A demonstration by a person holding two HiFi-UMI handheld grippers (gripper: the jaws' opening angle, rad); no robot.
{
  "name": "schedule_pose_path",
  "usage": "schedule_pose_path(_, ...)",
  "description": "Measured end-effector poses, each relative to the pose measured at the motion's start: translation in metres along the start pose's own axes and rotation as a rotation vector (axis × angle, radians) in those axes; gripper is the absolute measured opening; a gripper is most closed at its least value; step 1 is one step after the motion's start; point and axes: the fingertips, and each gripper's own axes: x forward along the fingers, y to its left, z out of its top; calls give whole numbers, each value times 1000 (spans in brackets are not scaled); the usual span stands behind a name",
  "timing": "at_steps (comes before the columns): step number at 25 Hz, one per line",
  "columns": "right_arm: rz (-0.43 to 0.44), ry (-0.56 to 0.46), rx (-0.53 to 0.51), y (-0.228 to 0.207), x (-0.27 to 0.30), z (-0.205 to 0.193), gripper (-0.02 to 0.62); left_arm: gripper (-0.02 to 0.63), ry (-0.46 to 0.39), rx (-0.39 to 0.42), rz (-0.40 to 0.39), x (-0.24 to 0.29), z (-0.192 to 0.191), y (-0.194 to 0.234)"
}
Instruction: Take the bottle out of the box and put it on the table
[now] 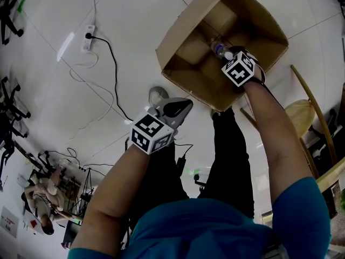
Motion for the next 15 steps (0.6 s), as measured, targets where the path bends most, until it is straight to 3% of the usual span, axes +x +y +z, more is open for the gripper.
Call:
schedule_pose_path(10, 24, -42, -90, 49, -92, 24, 178, 0, -69, 48, -2, -38, 32, -62)
schedule_pose_path(15, 11, -57, -139, 80, -209, 43, 178, 0, -137, 86, 9, -96, 83, -133)
